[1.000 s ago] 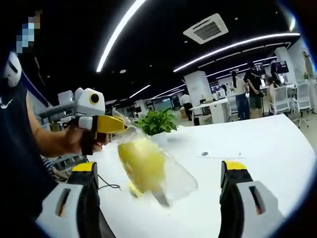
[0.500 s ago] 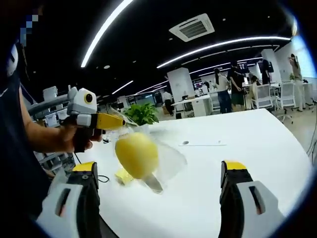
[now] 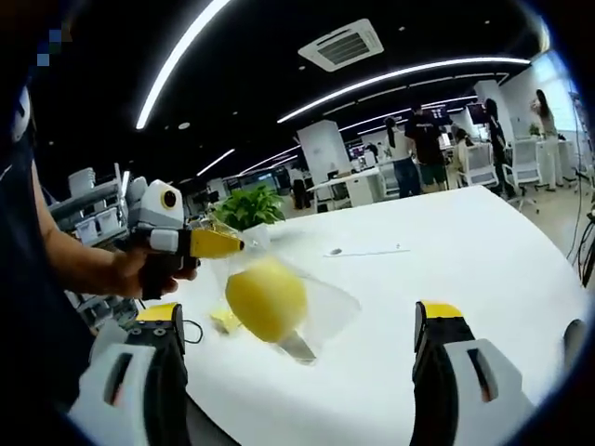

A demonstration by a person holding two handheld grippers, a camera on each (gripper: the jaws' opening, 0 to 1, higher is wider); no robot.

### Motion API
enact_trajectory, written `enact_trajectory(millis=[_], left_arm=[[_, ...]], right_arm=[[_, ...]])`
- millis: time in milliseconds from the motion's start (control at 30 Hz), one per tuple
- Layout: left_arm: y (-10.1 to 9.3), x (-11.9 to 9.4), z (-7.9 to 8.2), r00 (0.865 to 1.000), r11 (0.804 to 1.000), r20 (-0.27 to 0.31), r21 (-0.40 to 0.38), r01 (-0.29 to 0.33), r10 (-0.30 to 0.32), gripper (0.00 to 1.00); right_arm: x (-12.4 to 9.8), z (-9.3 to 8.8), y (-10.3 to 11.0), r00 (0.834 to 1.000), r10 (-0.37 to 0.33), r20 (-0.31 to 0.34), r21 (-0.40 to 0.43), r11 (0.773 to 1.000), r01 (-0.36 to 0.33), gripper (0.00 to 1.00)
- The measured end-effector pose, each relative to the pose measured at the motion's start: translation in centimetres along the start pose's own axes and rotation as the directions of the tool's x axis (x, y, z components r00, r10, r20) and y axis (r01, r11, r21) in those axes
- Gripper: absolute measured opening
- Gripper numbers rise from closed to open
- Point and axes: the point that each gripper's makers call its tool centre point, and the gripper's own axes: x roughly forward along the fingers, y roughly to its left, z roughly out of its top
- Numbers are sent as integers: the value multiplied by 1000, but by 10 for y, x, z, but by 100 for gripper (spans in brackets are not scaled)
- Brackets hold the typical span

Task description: Compare the silicone blocks by pressing each to a similar depth, holding the contact briefly, and releasing to observe deformation and rebound differences across the visible hardness samples.

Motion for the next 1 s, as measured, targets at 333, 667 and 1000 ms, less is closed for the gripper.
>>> enact_trajectory(millis=[333,667,1000], left_arm=[[19,11,-31,999,996,-22,-81,-41,39,0],[42,21,-44,998,982,-30,-180,-61,56,0],[70,25,-55,994,969,-45,-224,-108,100,0]], right_arm=[[0,-14,1,1000,-2,-27,24,1000,3,96],[-4,-25,-6,999,-16,-42,55,998,18,96],[-4,-32,-8,998,-27,-54,77,997,31,96]])
